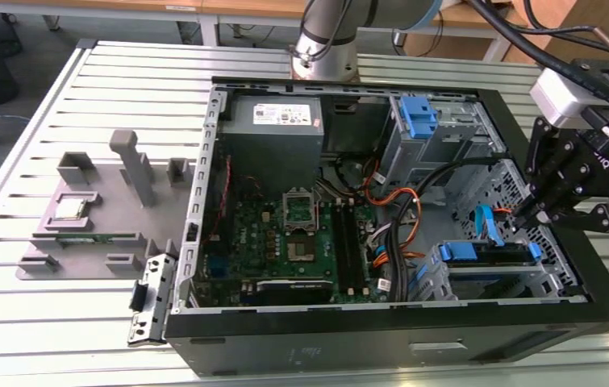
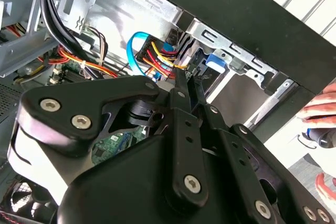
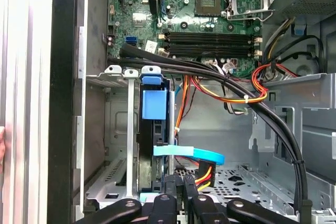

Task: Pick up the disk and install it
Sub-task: 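Insert the second disk wire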

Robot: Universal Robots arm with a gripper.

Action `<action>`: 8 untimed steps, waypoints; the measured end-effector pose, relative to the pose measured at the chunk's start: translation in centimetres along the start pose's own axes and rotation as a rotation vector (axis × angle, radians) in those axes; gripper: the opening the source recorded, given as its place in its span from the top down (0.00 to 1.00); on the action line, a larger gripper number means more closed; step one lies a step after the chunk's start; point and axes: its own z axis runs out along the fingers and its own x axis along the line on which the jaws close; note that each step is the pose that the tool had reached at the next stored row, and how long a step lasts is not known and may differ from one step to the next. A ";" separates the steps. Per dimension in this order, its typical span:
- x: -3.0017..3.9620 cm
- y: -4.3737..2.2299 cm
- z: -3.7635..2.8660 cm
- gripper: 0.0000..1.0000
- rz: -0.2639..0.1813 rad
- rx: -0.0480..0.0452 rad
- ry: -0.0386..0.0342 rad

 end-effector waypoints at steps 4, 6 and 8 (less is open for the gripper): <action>0.01 0.02 0.01 0.83 0.000 0.0000 -0.0001; 0.01 0.04 0.01 0.83 0.000 0.0000 -0.0001; 0.04 0.04 0.00 0.83 0.000 0.0000 0.0001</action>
